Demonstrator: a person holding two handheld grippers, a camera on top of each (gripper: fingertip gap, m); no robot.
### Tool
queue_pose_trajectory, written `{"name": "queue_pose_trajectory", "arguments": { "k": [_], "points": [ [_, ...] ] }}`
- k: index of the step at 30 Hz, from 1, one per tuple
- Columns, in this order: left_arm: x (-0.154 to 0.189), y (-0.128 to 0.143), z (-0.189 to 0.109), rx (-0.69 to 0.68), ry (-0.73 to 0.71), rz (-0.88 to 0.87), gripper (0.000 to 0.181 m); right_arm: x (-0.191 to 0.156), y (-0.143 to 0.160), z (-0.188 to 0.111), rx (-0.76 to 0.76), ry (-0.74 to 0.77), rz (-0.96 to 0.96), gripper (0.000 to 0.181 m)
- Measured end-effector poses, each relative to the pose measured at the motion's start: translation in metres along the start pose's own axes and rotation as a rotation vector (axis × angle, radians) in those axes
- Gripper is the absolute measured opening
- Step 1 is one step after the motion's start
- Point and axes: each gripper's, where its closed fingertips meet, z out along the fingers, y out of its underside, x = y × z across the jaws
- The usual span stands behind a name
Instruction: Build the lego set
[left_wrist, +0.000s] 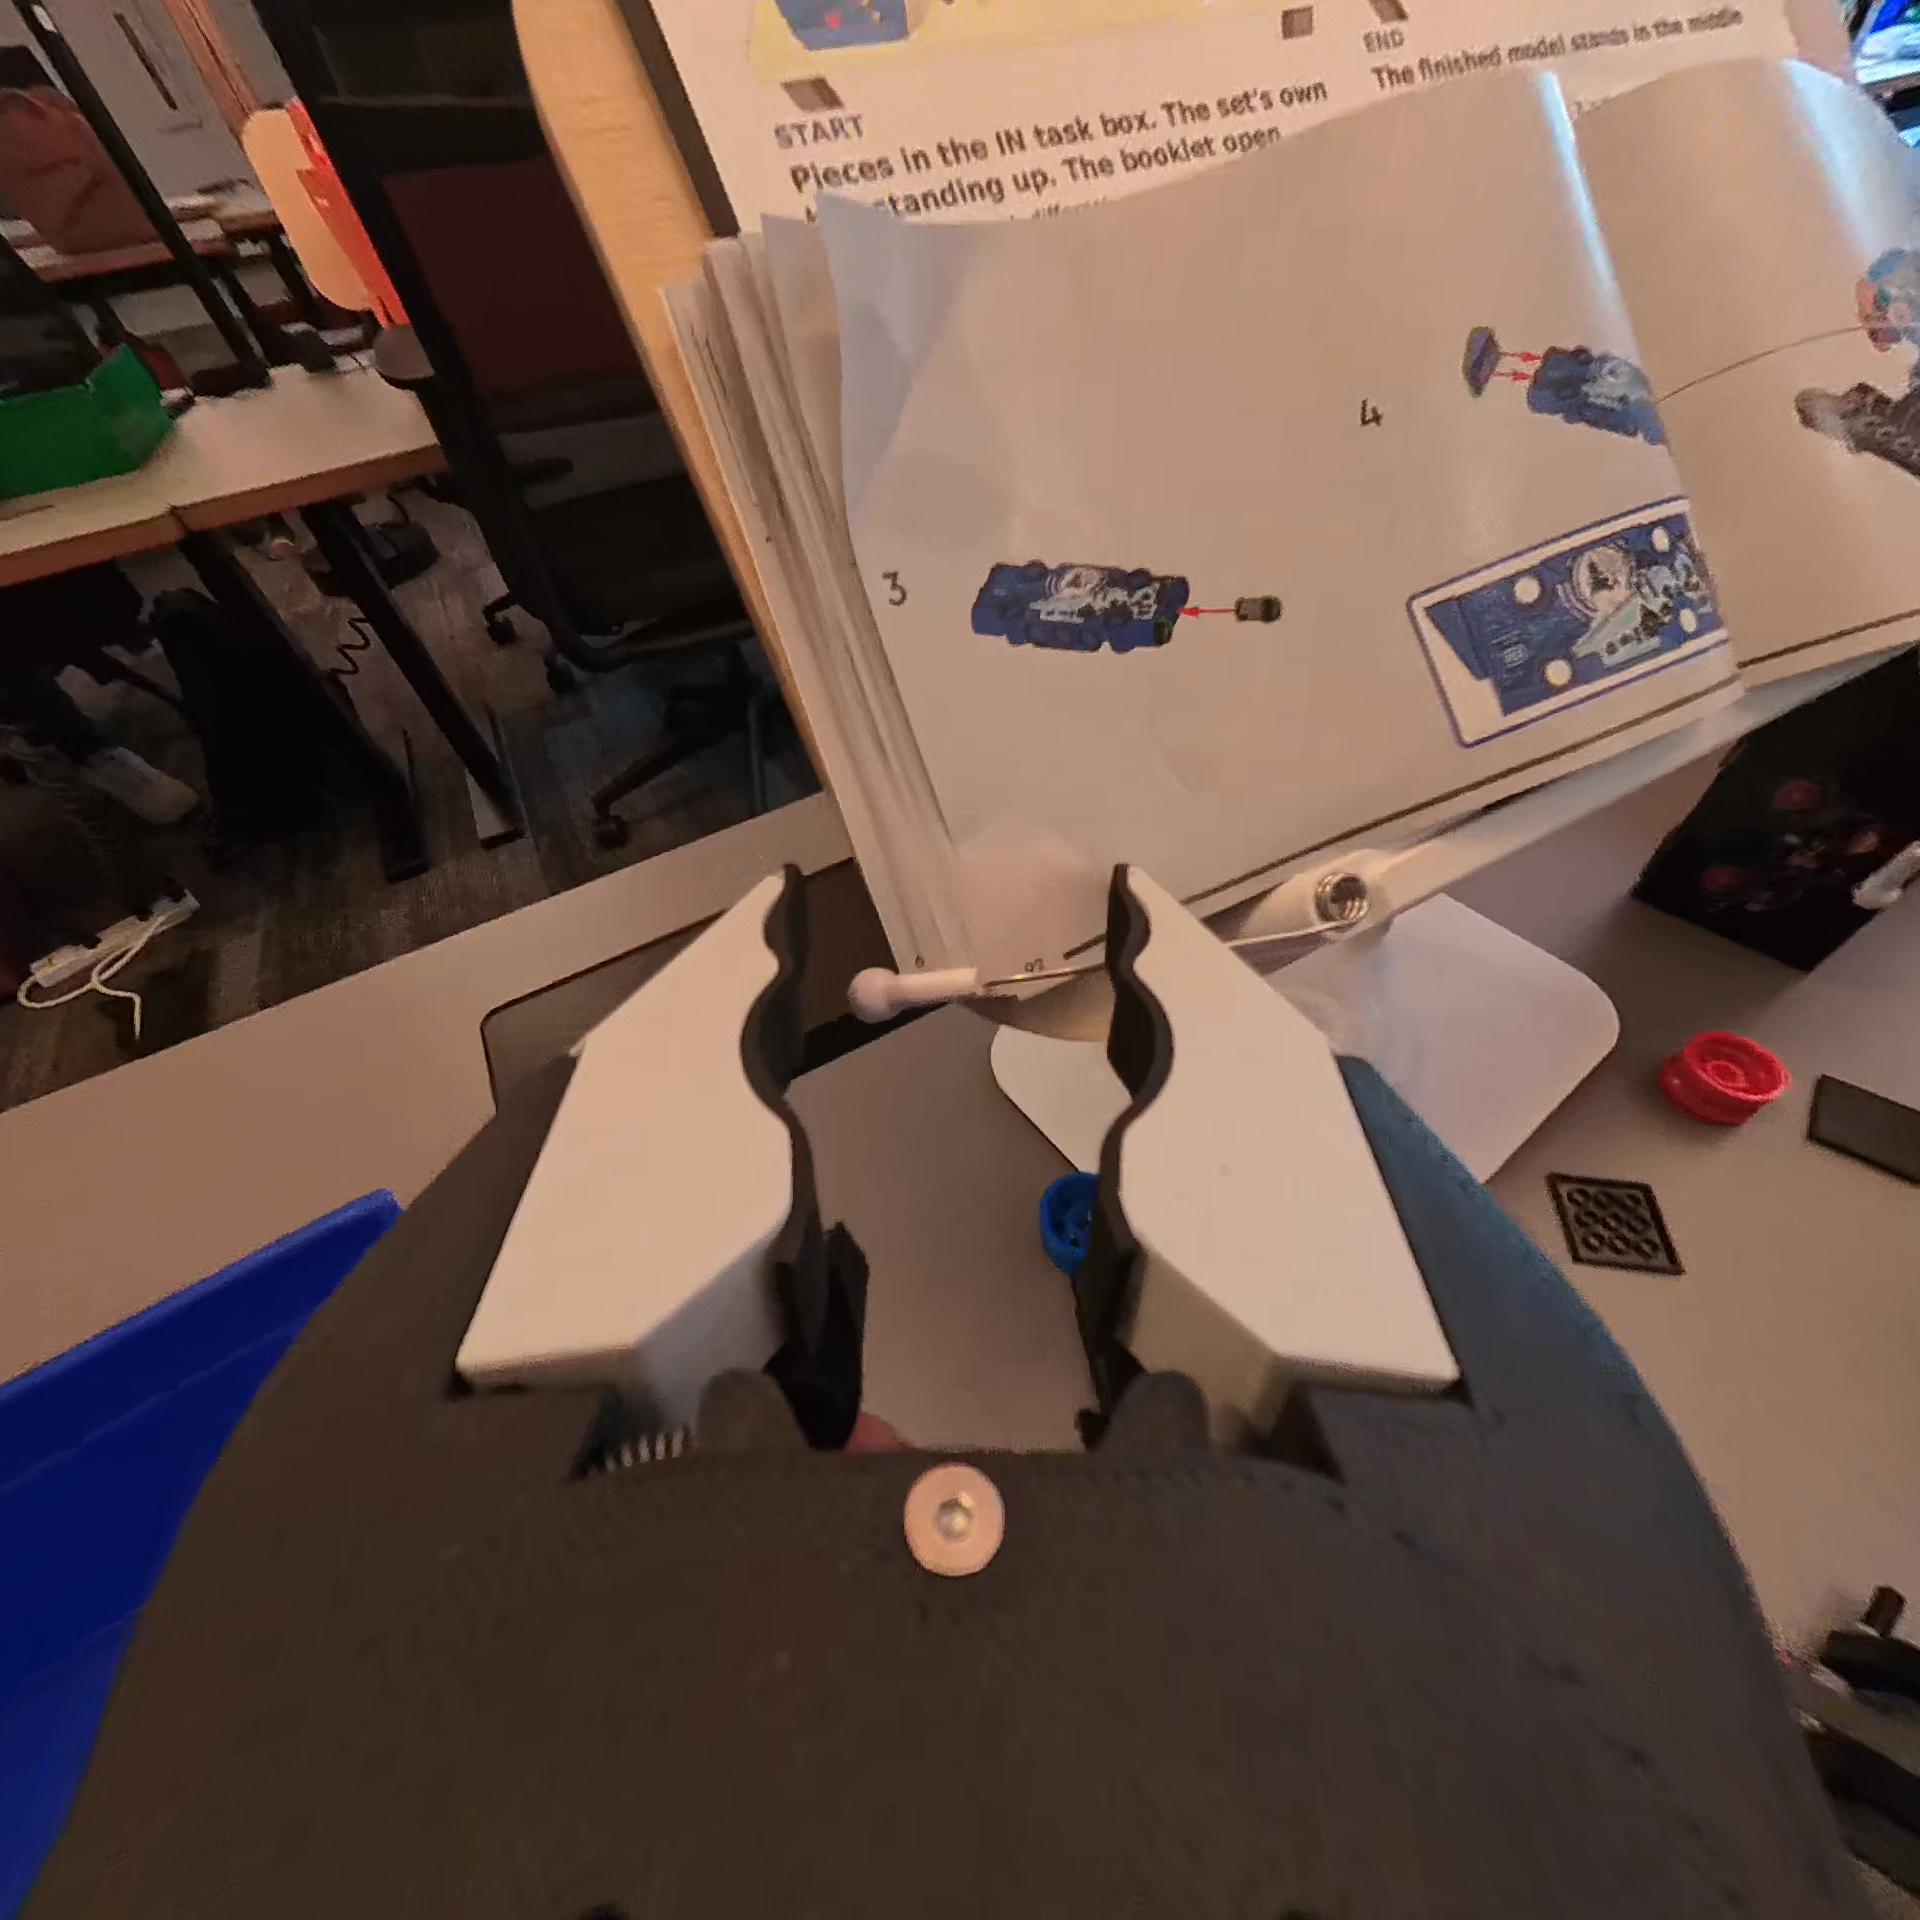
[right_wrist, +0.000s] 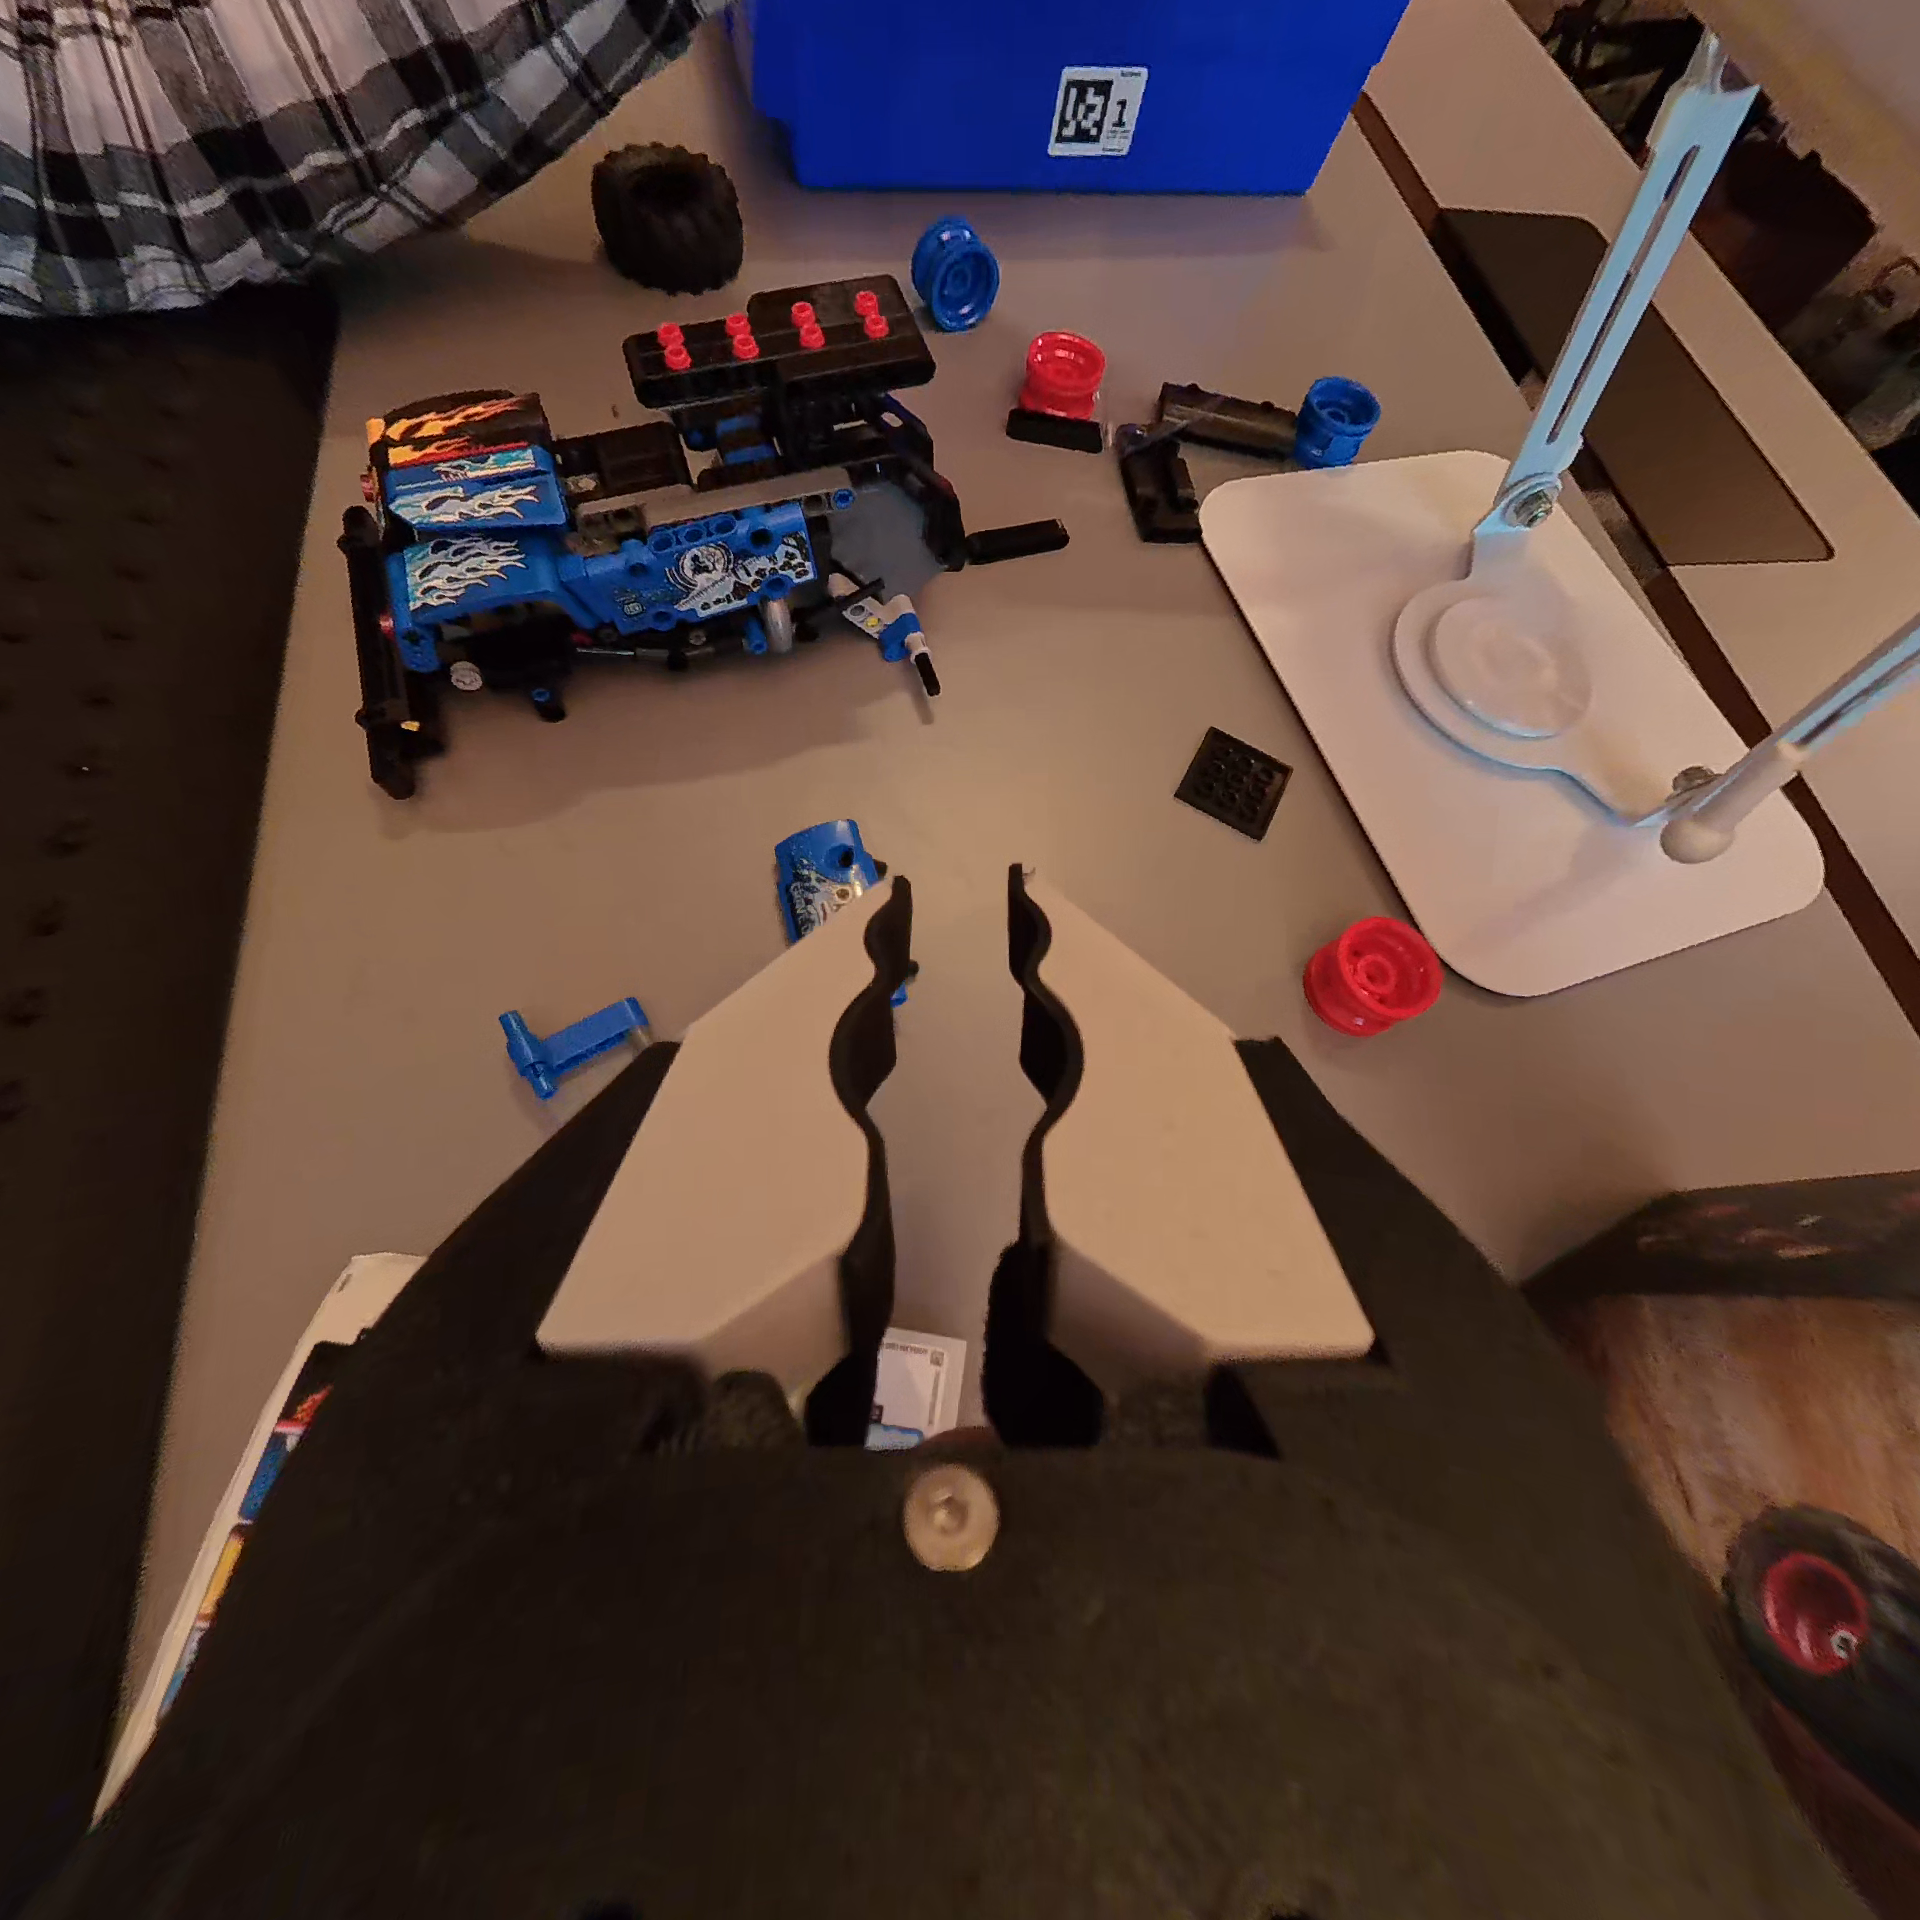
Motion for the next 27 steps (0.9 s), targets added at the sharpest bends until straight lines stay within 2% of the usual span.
{"name": "queue_pose_trajectory", "arguments": {
  "k": [11,23,27],
  "points": [
    [-0.012,0.025,-0.011,-0.148,0.005,0.052,0.056,0.000,0.011,0.004,-0.035,-0.002,0.001,0.018],
    [-0.003,0.016,-0.015,-0.112,0.037,0.117,0.061,0.004,0.014,0.004,-0.034,0.007,0.005,0.018],
    [0.001,0.015,-0.016,-0.100,0.060,0.144,0.060,0.013,-0.001,-0.002,0.016,0.060,0.004,0.027]
  ]
}}
